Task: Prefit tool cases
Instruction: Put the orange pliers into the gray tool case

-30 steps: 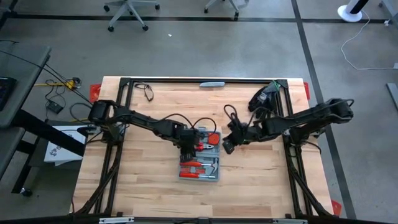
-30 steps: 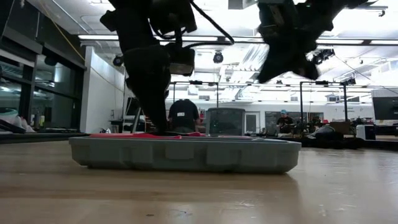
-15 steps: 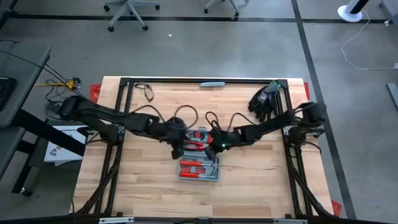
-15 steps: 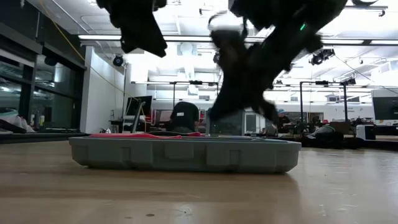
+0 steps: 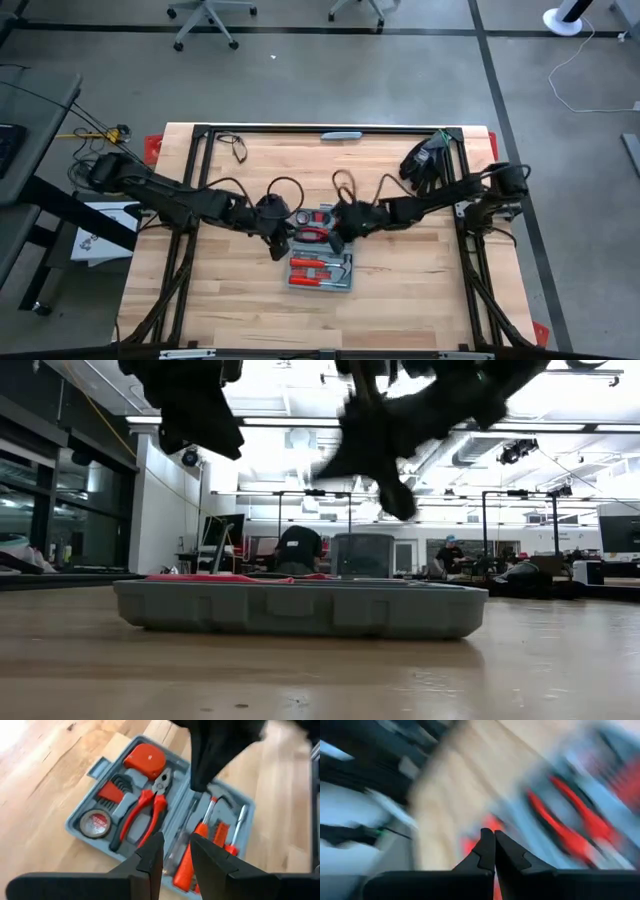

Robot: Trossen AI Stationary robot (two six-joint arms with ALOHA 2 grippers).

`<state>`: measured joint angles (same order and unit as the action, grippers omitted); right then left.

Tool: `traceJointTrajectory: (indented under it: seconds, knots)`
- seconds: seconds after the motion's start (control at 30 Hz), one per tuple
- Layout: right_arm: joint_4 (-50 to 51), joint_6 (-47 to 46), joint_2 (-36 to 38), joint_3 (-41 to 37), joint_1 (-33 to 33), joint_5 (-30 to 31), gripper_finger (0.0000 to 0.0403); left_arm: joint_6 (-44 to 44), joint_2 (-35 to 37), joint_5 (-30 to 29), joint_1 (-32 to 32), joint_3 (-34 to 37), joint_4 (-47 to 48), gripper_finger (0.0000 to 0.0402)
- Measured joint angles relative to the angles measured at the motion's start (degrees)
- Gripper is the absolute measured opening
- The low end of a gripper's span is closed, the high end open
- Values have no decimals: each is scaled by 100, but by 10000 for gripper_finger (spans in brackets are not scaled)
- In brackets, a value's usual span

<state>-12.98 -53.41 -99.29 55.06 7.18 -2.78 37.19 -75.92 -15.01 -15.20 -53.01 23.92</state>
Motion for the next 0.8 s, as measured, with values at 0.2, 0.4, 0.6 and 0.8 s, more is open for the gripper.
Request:
traceJointTrajectory:
  seconds: [0.2, 0.4, 0.6, 0.8]
  knots:
    - [-2646, -21, -319, 0, -138, -431, 0, 514, 519, -202, -366, 531, -752, 87]
    - [-3731, -642, -1123, -8, -246, -989, 0, 997, 1256, -557, -644, 1039, -1133, 87]
    - [-3871, -1382, -2176, 23, -180, -1298, 0, 1213, 1531, -562, -699, 1259, -1136, 87]
    - [-4333, -1619, -2168, -14, -153, -1371, 0, 1322, 1516, -563, -716, 1300, -1130, 87]
